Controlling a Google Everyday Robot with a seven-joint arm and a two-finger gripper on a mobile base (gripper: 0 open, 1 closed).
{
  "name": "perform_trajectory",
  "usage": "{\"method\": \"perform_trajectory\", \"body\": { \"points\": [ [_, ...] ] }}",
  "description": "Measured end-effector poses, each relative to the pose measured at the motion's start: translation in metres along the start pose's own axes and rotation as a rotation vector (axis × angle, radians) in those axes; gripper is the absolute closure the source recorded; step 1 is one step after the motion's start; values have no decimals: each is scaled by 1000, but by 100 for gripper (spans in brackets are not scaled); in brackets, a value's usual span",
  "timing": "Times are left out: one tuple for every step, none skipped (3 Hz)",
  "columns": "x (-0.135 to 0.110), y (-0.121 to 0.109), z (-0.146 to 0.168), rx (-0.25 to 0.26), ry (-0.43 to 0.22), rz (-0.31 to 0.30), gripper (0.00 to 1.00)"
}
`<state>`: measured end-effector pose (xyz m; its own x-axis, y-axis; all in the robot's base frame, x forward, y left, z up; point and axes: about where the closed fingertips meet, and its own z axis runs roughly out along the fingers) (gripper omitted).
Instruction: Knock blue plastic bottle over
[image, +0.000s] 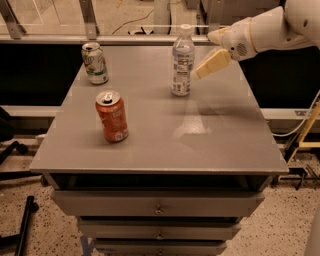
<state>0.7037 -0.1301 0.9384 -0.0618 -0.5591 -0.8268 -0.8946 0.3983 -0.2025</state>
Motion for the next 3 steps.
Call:
{"method": "perform_trajectory", "body": {
  "points": [
    [-8, 5, 16, -34, -27, 15, 0],
    [-10, 7, 27, -53, -49, 34, 0],
    [-11, 6, 34, -60, -74, 48, 0]
  ]
}}
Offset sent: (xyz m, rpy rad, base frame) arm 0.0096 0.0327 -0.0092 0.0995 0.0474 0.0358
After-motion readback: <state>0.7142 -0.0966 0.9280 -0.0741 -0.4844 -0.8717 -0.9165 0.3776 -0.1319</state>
